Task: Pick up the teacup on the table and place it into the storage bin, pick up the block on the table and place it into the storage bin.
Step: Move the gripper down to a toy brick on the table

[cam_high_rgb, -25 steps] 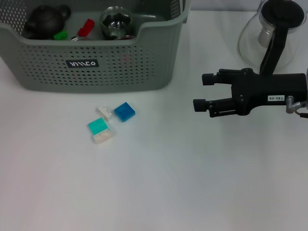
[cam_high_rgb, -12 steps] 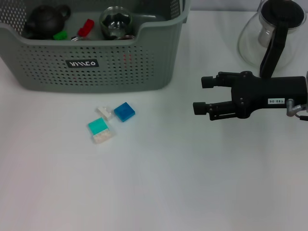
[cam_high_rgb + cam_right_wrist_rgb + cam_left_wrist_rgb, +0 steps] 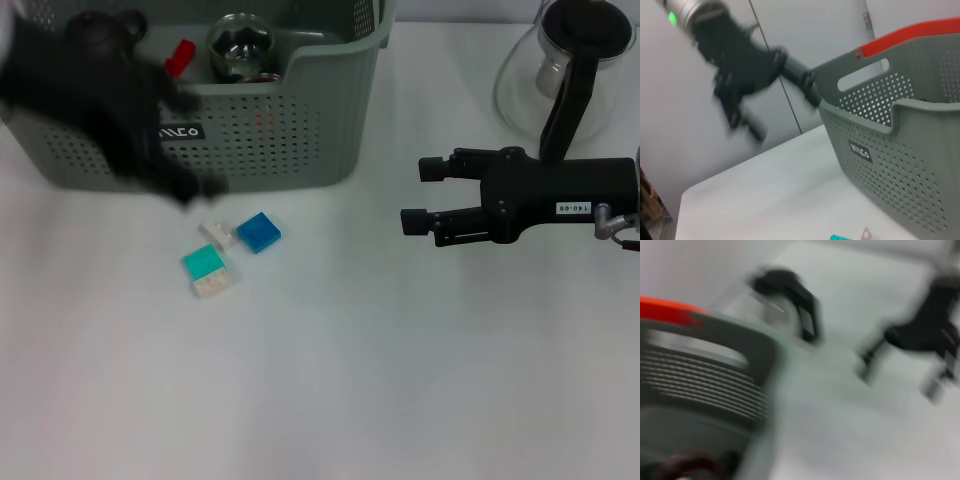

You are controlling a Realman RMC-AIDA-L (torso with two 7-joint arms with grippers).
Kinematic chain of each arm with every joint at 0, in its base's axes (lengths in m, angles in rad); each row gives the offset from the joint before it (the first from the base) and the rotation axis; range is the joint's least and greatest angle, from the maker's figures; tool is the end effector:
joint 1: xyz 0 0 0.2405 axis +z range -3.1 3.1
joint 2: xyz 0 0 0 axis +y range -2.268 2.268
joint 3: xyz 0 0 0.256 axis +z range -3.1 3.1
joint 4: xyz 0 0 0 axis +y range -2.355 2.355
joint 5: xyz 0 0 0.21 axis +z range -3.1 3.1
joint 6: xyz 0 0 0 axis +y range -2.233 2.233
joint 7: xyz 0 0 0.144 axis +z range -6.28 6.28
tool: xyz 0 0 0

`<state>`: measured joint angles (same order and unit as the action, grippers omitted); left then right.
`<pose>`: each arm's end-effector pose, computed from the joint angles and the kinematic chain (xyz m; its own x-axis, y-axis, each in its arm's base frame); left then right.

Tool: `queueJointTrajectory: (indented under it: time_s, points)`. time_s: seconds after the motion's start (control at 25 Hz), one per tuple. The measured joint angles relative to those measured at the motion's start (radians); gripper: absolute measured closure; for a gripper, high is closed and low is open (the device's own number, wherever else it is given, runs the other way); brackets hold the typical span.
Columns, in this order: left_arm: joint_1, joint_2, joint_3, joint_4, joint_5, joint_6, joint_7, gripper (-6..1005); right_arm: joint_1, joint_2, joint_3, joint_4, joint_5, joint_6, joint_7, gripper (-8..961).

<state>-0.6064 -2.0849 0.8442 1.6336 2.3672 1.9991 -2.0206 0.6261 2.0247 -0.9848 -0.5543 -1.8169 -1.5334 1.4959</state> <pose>-0.1564 0.3242 0.1038 0.9566 0.2896 -0.0331 0.2703 -0.9240 -0.2706 0.2223 0.3419 -0.0231 0.7974 -0.3955 -0.4559 -0.4236 -0.9048 0.0440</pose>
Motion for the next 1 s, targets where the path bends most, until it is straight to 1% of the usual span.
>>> queueJointTrajectory:
  time_s: [0.04,0.08,0.12,0.16,0.2,0.24,0.28,0.32,0.44,0.6,0.68,0.8,1.0]
  points:
    - [0.029,-0.013,0.049,0.024,0.005,-0.002,0.029,48,0.000,0.000,0.000,0.000,0.000,0.000,0.000,13]
    - [0.072,-0.033,0.122,0.057,0.024,-0.010,0.080,48,0.000,0.000,0.000,0.005,0.002,0.000,0.004,13]
    - [0.088,-0.042,0.151,0.069,0.037,-0.018,0.101,49,0.001,-0.001,0.001,0.008,0.004,0.000,0.007,13]
    - [0.111,-0.057,0.193,0.086,0.059,-0.030,0.137,49,0.002,-0.001,0.003,0.012,0.006,-0.001,0.010,13]
    - [0.136,-0.075,0.259,0.099,0.110,-0.058,0.197,49,0.008,-0.002,0.009,0.023,0.008,0.000,0.015,13]
    - [0.136,-0.075,0.259,0.099,0.110,-0.058,0.197,49,0.008,-0.002,0.009,0.023,0.008,0.000,0.015,13]
    - [0.150,-0.083,0.307,0.099,0.149,-0.086,0.231,49,0.011,-0.002,0.012,0.029,0.008,0.000,0.017,13]
    - [0.160,-0.083,0.365,0.089,0.183,-0.116,0.251,49,0.016,-0.001,0.013,0.035,0.009,0.002,0.018,13]
    - [0.180,-0.083,0.496,0.061,0.267,-0.201,0.296,50,0.032,0.004,0.013,0.053,0.009,0.011,0.023,13]
    - [0.205,-0.085,0.601,0.034,0.335,-0.303,0.368,50,0.045,0.016,0.013,0.064,0.009,0.027,0.041,12]
    - [0.208,-0.083,0.650,0.024,0.373,-0.348,0.395,51,0.046,0.019,0.013,0.064,0.009,0.032,0.047,12]
    - [0.195,-0.082,0.719,0.000,0.440,-0.375,0.425,51,0.050,0.024,0.015,0.064,0.009,0.040,0.057,12]
    - [0.189,-0.080,0.820,-0.013,0.489,-0.390,0.452,52,0.051,0.031,0.027,0.075,0.010,0.050,0.061,12]
